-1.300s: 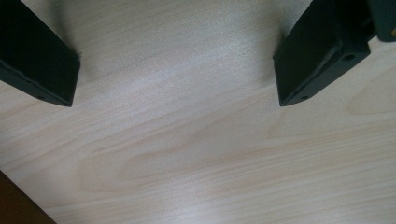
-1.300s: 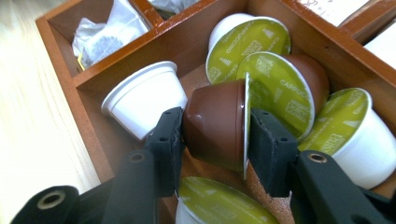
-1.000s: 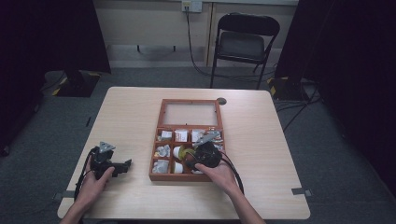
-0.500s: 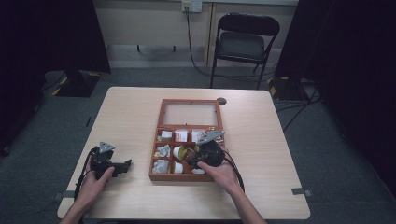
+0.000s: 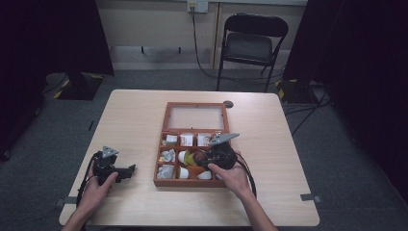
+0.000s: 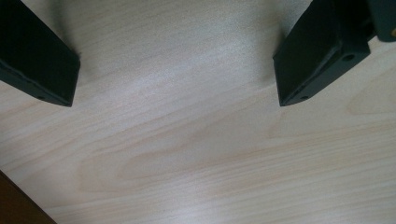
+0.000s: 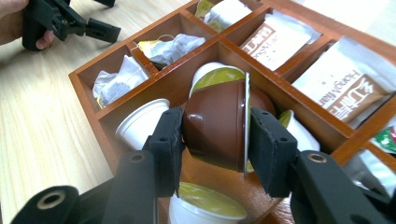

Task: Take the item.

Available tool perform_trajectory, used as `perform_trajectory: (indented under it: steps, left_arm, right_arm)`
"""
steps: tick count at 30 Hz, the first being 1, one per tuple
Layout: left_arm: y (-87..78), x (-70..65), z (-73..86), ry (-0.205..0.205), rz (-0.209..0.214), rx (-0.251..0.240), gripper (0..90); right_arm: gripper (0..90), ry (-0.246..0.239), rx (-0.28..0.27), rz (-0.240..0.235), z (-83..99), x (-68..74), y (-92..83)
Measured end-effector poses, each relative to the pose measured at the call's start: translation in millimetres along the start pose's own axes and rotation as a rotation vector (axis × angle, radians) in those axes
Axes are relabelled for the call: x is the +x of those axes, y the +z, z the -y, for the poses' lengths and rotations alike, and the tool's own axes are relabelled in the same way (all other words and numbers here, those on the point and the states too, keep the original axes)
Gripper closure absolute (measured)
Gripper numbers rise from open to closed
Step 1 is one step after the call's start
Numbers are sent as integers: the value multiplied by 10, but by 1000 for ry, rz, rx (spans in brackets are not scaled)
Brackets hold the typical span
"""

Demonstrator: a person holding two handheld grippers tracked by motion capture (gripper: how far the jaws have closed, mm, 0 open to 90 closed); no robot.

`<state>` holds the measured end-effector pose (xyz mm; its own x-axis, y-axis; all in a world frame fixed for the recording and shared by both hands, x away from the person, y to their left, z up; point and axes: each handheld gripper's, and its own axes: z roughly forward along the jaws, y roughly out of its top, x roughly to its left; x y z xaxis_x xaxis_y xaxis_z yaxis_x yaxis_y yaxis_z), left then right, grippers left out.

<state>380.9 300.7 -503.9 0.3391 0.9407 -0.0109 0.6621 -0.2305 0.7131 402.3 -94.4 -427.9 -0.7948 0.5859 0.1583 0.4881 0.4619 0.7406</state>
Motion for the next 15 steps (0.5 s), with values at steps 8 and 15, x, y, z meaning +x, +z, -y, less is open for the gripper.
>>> perform_trajectory:
  steps: [8,15]
  left_arm:
    - [-2,-3,3,-2,5,-1,0]
    - [-4,-3,5,-2,7,0,0]
  right_arm:
    - [570,2,-23,8,-7,-17,-57]
    - [570,8,-43,18,-6,-32,-119]
